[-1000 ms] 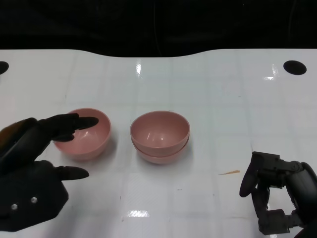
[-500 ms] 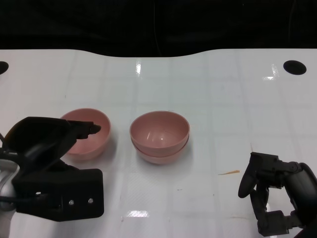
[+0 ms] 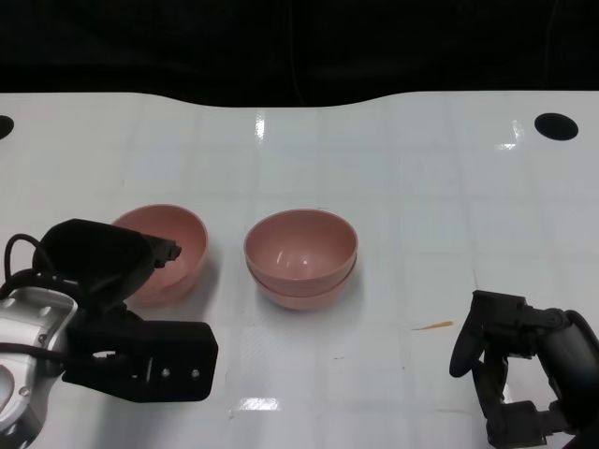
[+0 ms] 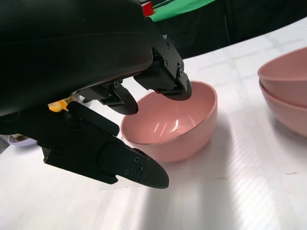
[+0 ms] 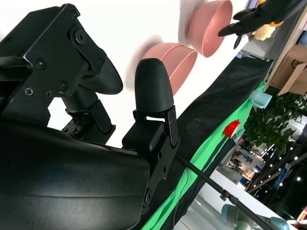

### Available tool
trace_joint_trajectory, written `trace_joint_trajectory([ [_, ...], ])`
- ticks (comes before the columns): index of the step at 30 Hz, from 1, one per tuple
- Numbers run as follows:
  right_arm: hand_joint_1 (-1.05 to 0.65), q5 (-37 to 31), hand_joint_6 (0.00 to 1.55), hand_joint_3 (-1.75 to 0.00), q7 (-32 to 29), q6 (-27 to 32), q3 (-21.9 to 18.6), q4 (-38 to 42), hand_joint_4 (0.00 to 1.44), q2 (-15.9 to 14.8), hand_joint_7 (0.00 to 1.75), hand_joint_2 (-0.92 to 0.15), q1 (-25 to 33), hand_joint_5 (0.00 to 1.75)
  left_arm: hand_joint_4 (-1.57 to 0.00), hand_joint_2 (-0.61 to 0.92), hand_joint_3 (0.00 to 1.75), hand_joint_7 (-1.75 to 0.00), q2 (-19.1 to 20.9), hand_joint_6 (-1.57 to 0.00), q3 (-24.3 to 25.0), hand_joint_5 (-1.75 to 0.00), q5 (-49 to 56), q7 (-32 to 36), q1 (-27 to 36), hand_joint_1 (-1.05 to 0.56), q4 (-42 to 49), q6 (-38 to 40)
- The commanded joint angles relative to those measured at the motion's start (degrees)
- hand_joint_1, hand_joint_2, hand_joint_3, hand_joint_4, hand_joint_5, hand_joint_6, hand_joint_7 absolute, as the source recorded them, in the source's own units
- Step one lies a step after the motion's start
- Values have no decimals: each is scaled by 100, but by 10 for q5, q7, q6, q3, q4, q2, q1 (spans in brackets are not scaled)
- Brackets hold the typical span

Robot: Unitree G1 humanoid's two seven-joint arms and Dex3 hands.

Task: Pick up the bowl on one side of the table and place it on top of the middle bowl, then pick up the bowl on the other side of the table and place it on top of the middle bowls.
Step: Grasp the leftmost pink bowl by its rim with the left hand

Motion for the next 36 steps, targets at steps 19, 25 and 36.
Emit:
trace_joint_trajectory([
  [19, 2, -5, 81, -164, 4, -2, -2, -5, 94, -7, 152, -20, 3, 175, -81, 89, 3, -7, 2, -112, -41, -87, -27, 64, -76, -31, 189, -102],
  [25, 1, -7, 81, -164, 4, 4, -3, -10, 93, -6, 152, -20, 5, 175, -77, 91, 3, -7, -2, -116, -46, -84, -22, 66, -85, -34, 196, -92],
  [36, 3, -5, 81, -164, 6, -1, -4, -6, 93, -6, 152, -20, 5, 175, -66, 92, 28, -92, -7, -77, -26, -135, -55, 141, -72, -26, 197, -104],
])
